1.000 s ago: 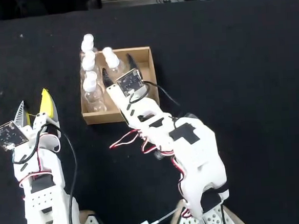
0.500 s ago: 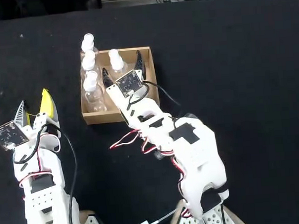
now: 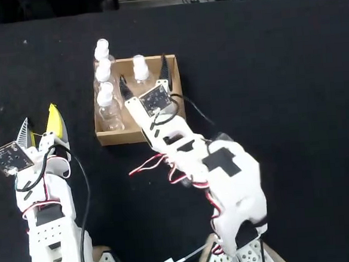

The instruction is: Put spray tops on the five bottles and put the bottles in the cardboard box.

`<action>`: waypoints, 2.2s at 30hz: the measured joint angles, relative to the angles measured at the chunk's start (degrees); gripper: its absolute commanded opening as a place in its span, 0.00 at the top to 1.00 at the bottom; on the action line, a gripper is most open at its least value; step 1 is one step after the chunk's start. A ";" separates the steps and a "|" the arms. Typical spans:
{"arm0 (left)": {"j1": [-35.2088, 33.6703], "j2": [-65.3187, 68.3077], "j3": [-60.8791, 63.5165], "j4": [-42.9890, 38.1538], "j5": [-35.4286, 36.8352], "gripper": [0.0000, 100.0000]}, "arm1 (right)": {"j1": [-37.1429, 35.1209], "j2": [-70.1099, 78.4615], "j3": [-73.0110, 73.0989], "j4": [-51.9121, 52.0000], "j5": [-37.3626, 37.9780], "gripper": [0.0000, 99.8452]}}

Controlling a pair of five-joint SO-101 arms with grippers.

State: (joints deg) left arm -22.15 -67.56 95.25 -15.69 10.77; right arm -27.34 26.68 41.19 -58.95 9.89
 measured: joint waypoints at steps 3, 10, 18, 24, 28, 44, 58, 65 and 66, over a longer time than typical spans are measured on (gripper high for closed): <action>0.00 0.00 0.00 0.00 0.00 0.79 | 0.00 -4.13 1.85 0.00 -1.67 0.60; 0.00 0.00 0.00 0.00 0.00 0.79 | 0.00 -16.00 3.25 5.89 -6.15 0.60; 0.00 0.00 0.00 0.00 0.00 0.79 | 0.18 -36.66 -1.32 30.86 -6.68 0.60; 0.00 0.00 0.00 0.00 0.00 0.79 | 5.45 -52.48 -1.85 55.56 -7.03 0.60; 0.00 0.00 0.00 0.00 0.00 0.79 | 10.02 -64.35 -2.99 72.88 -7.03 0.60; 0.00 0.00 0.18 0.00 0.00 0.79 | 40.70 -78.33 -5.80 108.92 -2.90 0.60; 0.00 0.00 0.18 0.00 0.00 0.79 | 36.48 -63.82 -5.80 134.68 29.27 0.60; 0.00 0.00 0.18 0.00 0.00 0.79 | 29.10 -63.82 -5.80 145.32 41.05 0.77; 0.00 0.00 0.18 0.00 0.00 0.79 | 28.57 -63.82 -5.80 145.67 41.67 0.76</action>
State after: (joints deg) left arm -22.15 -67.56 95.43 -15.69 10.77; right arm 1.23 -37.14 35.38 86.73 51.56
